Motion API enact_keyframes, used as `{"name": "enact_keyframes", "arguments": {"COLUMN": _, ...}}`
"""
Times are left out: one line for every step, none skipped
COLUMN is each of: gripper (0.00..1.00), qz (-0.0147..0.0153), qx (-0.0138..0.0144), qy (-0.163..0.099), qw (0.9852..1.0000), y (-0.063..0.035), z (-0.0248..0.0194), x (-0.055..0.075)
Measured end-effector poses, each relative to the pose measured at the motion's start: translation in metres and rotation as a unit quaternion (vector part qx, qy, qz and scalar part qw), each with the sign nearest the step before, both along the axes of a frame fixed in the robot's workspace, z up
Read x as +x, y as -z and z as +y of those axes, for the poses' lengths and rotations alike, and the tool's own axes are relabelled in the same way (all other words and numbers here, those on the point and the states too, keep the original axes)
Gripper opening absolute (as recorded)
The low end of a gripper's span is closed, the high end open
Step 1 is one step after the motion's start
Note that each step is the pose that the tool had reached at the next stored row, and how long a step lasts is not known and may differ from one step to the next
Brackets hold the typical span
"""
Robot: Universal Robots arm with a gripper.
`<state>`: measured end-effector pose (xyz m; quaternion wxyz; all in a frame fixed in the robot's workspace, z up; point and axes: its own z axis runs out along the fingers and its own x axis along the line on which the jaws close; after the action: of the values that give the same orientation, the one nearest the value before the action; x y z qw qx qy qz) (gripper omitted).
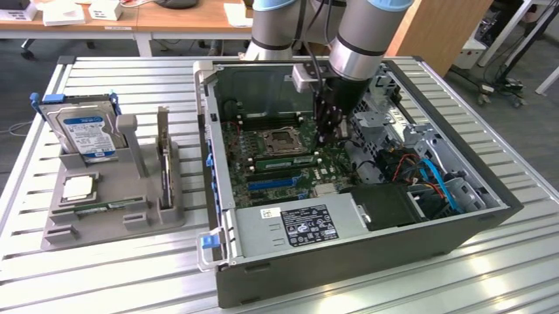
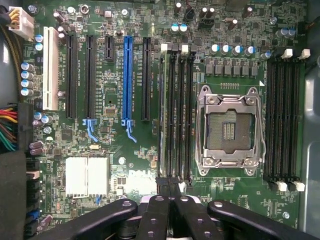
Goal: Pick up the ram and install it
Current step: 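Press down the ram until it locks into place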
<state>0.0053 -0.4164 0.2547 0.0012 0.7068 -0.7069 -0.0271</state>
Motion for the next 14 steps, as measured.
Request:
{"name": "enact_keyframes", "arguments": {"gripper": 0.10, "qz": 0.0000, "qx": 0.0002, "qy": 0.000, "qw": 1.0000, "y": 0.0005, "z": 0.0000, "x": 0.0000}}
{"name": "enact_keyframes", "arguments": {"gripper": 0.10, "qz": 0.0000, "qx": 0.0002, "qy": 0.000, "qw": 1.0000, "y": 0.0004, "z": -0.0001, "x": 0.0000}}
{"name": "enact_keyframes", "arguments": {"gripper": 0.10, "qz": 0.0000, "qx": 0.0002, "qy": 0.000, "qw": 1.0000, "y": 0.0005, "z": 0.0000, "x": 0.0000}}
{"name": "enact_keyframes", "arguments": {"gripper": 0.10, "qz": 0.0000, "qx": 0.0003, "qy": 0.000, "qw": 1.0000, "y": 0.0005, "z": 0.0000, "x": 0.0000}}
{"name": "enact_keyframes", "arguments": {"gripper": 0.10, "qz": 0.0000, "qx": 0.0003, "qy": 0.000, "qw": 1.0000, "y": 0.0006, "z": 0.0000, "x": 0.0000}}
{"name": "enact_keyframes", "arguments": {"gripper": 0.10, "qz": -0.0001, "qx": 0.0005, "qy": 0.000, "qw": 1.0000, "y": 0.0013, "z": 0.0000, "x": 0.0000}}
{"name": "enact_keyframes", "arguments": {"gripper": 0.10, "qz": 0.0000, "qx": 0.0005, "qy": 0.000, "qw": 1.0000, "y": 0.0023, "z": 0.0002, "x": 0.0000}}
{"name": "enact_keyframes", "arguments": {"gripper": 0.10, "qz": 0.0000, "qx": 0.0004, "qy": 0.000, "qw": 1.0000, "y": 0.0031, "z": 0.0004, "x": 0.0000}}
{"name": "enact_keyframes", "arguments": {"gripper": 0.10, "qz": 0.0000, "qx": 0.0003, "qy": 0.000, "qw": 1.0000, "y": 0.0032, "z": 0.0003, "x": 0.0000}}
{"name": "enact_keyframes", "arguments": {"gripper": 0.10, "qz": 0.0000, "qx": 0.0003, "qy": 0.000, "qw": 1.0000, "y": 0.0032, "z": 0.0003, "x": 0.0000}}
{"name": "enact_keyframes", "arguments": {"gripper": 0.10, "qz": 0.0000, "qx": 0.0003, "qy": 0.000, "qw": 1.0000, "y": 0.0032, "z": 0.0003, "x": 0.0000}}
{"name": "enact_keyframes", "arguments": {"gripper": 0.10, "qz": 0.0000, "qx": 0.0000, "qy": 0.000, "qw": 1.0000, "y": 0.0038, "z": 0.0004, "x": 0.0000}}
{"name": "enact_keyframes", "arguments": {"gripper": 0.10, "qz": 0.0000, "qx": -0.0002, "qy": 0.000, "qw": 1.0000, "y": 0.0053, "z": 0.0004, "x": 0.0000}}
{"name": "enact_keyframes", "arguments": {"gripper": 0.10, "qz": 0.0000, "qx": -0.0002, "qy": 0.000, "qw": 1.0000, "y": 0.0071, "z": 0.0004, "x": 0.0000}}
